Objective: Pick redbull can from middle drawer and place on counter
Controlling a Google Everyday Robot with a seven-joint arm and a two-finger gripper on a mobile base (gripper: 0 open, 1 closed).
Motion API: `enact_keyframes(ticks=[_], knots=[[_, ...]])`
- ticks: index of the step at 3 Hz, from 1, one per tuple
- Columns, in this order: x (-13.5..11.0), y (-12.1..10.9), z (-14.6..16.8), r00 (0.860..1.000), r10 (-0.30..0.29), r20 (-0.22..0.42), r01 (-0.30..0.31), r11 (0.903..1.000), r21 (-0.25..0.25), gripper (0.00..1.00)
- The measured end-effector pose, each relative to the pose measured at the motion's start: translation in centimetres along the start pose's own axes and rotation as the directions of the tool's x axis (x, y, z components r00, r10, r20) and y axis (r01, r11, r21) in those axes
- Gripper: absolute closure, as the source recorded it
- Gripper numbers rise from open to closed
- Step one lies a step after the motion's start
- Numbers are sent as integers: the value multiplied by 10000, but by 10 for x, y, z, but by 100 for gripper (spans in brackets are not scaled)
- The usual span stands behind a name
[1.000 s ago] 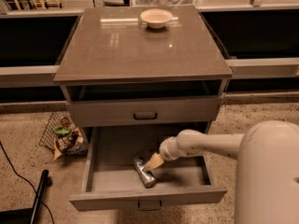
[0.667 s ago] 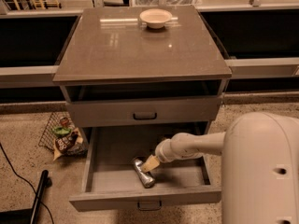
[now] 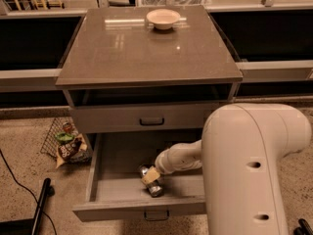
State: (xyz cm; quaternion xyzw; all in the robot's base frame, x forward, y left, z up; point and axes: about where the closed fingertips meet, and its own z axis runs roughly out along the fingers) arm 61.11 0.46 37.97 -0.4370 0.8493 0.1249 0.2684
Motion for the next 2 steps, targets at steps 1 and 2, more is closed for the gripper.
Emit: enact_keyframes(ticks=[1, 2], knots=[[4, 6, 10, 9998, 167, -49, -168, 9998, -134, 19], [10, 8, 19, 9993, 342, -120, -345, 9991, -230, 50]])
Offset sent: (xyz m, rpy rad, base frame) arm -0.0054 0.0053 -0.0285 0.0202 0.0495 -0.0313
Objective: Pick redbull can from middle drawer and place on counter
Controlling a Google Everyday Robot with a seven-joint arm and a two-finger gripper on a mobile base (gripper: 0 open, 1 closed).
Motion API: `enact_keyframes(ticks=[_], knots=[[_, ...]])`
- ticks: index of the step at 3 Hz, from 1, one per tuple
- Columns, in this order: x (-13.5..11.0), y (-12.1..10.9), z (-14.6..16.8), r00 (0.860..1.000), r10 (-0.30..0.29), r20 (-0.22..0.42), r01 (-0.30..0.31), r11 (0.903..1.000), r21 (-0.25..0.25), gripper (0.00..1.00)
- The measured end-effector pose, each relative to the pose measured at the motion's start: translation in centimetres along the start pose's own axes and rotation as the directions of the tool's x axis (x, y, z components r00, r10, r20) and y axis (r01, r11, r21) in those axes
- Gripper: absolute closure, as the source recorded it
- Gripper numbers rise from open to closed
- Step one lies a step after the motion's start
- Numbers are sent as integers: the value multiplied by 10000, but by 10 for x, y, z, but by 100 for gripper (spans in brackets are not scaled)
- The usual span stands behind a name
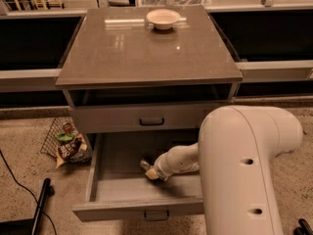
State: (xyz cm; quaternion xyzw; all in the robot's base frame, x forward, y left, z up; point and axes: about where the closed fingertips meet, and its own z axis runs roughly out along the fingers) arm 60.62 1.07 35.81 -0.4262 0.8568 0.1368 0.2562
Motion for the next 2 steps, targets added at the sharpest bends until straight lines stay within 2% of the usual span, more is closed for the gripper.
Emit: enact_keyframes(ticks=[1, 2], knots=[[1, 0, 1, 10000, 7, -10, -7, 10000, -10, 73], [-2, -3, -9, 9972, -544, 508, 556, 9982, -216, 96]])
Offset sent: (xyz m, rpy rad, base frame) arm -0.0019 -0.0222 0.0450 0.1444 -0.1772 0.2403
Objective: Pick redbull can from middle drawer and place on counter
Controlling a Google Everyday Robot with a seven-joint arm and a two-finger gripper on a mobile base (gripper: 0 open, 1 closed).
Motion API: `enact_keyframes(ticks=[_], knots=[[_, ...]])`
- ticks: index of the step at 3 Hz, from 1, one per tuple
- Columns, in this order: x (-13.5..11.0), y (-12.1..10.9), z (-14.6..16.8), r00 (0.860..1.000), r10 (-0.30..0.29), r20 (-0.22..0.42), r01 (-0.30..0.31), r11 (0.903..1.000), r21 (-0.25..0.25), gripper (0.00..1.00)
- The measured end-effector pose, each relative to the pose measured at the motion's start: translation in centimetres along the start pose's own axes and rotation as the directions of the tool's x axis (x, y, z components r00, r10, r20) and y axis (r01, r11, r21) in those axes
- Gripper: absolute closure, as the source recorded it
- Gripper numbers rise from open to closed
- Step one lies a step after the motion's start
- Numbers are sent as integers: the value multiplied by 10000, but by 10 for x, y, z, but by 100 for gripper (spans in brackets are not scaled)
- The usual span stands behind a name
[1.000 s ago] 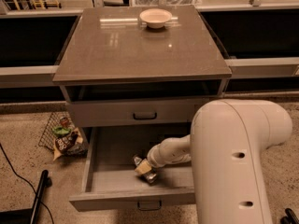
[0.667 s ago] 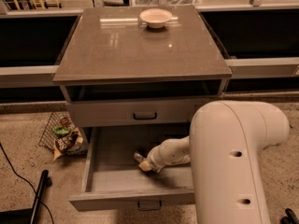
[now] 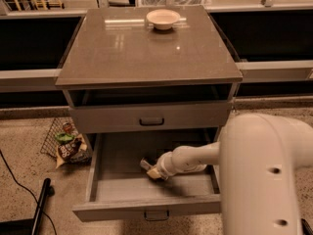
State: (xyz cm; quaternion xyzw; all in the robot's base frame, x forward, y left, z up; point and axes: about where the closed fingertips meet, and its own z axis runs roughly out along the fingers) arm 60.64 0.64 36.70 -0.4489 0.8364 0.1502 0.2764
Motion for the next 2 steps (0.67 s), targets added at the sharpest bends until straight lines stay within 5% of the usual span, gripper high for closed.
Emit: enact_keyframes(ticks=[1, 2], knots=[[-16, -2, -20, 9846, -1442, 992, 1496, 9875, -495, 100], [-25, -5, -52, 9518, -2497, 1779, 2661, 9610, -748, 100]])
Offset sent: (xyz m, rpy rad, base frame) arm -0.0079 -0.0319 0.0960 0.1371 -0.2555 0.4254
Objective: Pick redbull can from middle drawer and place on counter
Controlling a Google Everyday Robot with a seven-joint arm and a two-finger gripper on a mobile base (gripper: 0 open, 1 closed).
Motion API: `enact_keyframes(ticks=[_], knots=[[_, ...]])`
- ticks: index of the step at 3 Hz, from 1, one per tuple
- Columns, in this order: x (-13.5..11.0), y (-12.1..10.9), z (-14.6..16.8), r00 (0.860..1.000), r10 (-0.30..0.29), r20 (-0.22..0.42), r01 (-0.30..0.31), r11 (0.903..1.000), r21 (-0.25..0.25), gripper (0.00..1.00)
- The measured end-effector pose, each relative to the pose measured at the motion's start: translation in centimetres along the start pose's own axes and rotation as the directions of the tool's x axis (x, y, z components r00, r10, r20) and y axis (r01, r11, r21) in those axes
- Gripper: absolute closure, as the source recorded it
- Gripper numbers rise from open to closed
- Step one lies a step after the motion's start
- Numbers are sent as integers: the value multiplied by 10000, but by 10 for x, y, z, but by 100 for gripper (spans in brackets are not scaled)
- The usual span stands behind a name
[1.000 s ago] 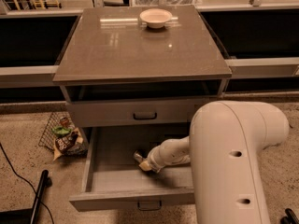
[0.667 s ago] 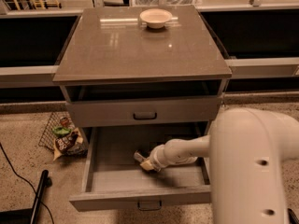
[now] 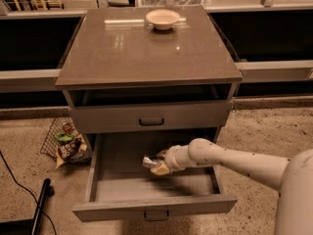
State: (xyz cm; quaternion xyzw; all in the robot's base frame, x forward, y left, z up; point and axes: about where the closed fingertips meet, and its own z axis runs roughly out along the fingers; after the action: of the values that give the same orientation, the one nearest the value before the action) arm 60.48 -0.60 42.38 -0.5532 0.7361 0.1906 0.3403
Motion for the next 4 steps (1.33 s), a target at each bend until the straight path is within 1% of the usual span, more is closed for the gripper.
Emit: enact_keyframes(ticks=[1, 2, 3, 4], knots=[[0, 6, -2, 9991, -422, 31, 422, 9989, -222, 100], [0, 6, -2, 9990, -422, 132, 426, 9986, -315, 100], [-22, 11, -32, 9882, -1321, 775, 1364, 9892, -537, 100], [-60, 38, -75, 9339, -3245, 1501, 3410, 9346, -1013, 100]])
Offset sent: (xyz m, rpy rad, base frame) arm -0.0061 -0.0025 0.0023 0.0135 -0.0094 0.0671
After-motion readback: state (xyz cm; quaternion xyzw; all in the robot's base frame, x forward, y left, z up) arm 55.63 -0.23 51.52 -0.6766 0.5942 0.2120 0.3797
